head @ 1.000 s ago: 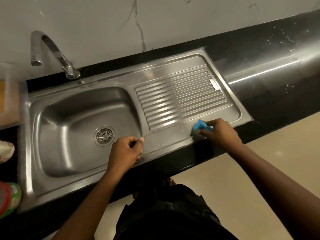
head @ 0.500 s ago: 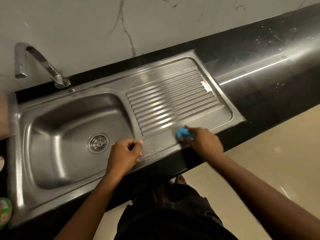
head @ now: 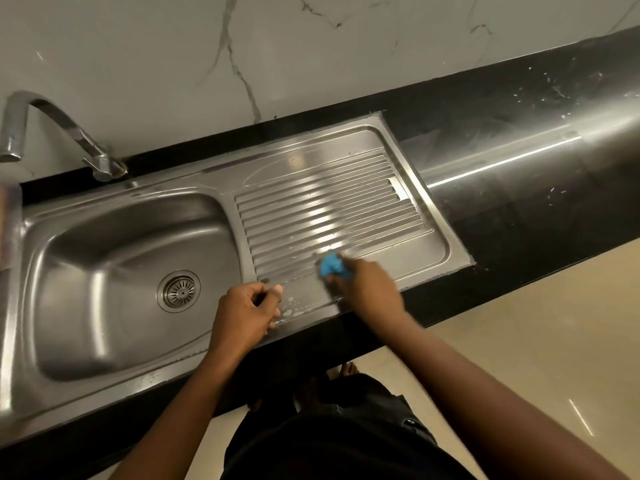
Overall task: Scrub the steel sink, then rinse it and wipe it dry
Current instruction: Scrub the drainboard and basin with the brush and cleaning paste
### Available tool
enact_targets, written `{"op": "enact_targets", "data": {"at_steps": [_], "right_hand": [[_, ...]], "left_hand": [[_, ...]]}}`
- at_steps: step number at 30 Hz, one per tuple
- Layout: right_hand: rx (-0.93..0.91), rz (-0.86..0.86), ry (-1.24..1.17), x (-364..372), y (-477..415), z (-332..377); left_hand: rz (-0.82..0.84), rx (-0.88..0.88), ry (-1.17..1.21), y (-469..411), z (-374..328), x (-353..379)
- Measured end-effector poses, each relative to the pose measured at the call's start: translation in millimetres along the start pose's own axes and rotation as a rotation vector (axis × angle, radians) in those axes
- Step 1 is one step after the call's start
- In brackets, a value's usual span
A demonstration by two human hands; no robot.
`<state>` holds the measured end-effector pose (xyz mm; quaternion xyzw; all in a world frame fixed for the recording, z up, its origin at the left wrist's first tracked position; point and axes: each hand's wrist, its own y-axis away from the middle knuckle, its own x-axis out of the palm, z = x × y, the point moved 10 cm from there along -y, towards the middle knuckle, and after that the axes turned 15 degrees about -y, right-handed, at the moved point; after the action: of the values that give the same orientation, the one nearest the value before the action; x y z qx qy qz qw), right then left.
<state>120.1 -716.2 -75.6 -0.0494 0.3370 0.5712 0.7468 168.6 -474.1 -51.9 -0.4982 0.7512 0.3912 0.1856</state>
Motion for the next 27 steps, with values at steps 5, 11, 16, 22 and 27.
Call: {"op": "enact_targets", "data": {"at_steps": [5,11,16,22,27], "right_hand": [[-0.116,0.088,0.159,1.5,22.9,-3.0],[0.064,-0.159,0.094,-140.0,-16.0,-73.1],[0.055,-0.182,0.013,-120.8,-29.2,-54.6],[-0.088,0.018,0.069,-25.6,-0.3,-18.7],[-0.009,-0.075,0.102,-112.5,-16.7,-58.8]], "left_hand": [[-0.019,0.001,0.005,-3.7,-6.6,1.1],[-0.018,-0.007,0.000,-3.8,-4.3,4.9],[-0.008,0.000,0.001,-3.6,-5.2,7.6],[-0.010,0.019,0.019,-8.3,-14.9,9.4],[-0.020,0.022,0.013,-9.5,-16.2,9.4]]}}
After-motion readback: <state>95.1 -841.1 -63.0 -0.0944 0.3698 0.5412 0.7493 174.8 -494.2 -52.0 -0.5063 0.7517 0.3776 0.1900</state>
